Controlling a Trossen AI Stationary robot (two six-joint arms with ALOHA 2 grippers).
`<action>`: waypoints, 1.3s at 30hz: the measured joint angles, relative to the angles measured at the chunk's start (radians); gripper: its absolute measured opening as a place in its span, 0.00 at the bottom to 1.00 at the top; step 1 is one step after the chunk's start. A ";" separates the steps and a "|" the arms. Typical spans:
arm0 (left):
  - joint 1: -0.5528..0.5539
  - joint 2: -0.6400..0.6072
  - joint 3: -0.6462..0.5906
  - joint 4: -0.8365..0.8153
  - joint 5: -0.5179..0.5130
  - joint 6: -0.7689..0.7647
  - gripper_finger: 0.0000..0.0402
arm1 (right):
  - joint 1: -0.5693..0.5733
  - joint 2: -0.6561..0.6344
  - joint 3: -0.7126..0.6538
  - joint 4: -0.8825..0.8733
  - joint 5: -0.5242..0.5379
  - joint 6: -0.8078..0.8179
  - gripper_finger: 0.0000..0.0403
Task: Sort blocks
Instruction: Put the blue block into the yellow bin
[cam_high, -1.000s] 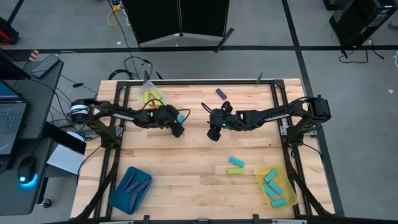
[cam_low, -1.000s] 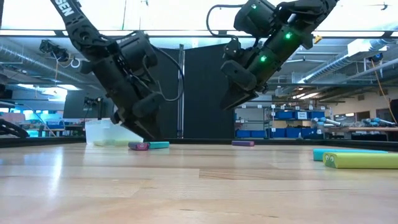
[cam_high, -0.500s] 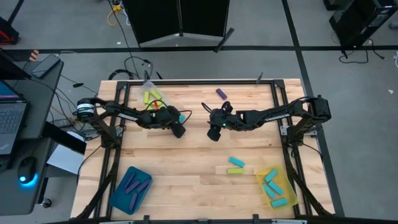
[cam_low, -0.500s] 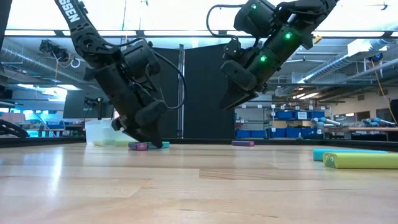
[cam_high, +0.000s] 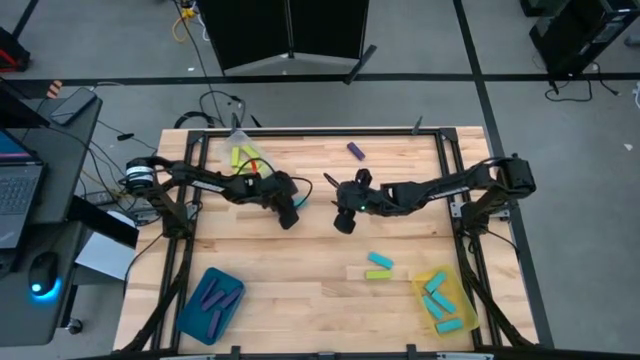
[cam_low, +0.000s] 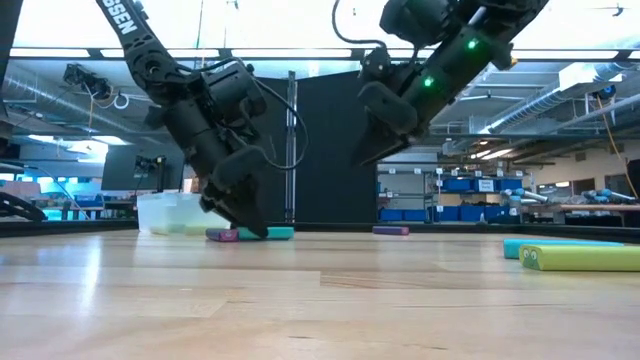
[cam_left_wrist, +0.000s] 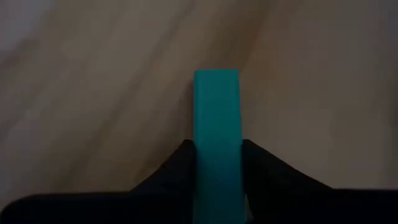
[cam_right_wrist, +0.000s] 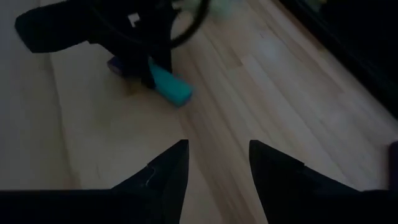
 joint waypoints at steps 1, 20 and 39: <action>0.000 0.000 0.006 0.001 0.033 0.007 0.27 | 0.010 -0.004 0.000 0.000 0.001 -0.023 0.44; 0.012 0.000 0.035 0.413 0.699 -0.143 0.27 | 0.208 -0.010 0.000 0.163 -0.074 -0.317 0.44; 0.010 -0.001 0.034 0.509 0.719 -0.193 0.27 | 0.198 -0.011 0.002 0.214 -0.092 -0.437 0.05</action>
